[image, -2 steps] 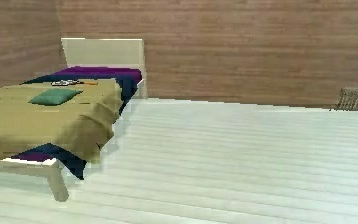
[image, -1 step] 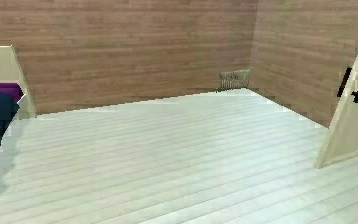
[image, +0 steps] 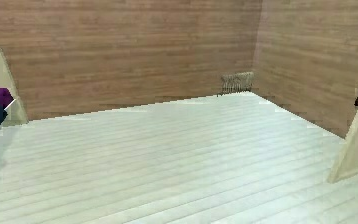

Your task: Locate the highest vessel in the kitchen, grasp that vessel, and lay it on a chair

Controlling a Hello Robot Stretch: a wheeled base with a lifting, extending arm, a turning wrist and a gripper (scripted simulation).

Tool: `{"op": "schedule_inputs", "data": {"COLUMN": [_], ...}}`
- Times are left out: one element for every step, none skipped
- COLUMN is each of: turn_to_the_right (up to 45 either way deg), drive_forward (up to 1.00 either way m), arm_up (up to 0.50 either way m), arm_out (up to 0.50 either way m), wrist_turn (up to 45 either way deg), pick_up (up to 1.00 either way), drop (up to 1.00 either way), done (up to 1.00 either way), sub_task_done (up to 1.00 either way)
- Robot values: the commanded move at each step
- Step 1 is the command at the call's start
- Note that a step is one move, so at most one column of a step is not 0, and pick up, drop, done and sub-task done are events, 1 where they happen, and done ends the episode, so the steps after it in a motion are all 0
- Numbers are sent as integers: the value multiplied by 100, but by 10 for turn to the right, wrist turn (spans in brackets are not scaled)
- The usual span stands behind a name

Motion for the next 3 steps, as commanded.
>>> {"op": "schedule_inputs", "data": {"turn_to_the_right": [450,270,0], "drive_forward": [0,0,85], "arm_up": [0,0,0], "arm_out": [0,0,0], "wrist_turn": [0,0,0], "pick_up": [0,0,0], "drop": [0,0,0], "done": [0,0,0], "sub_task_done": [0,0,0]}}
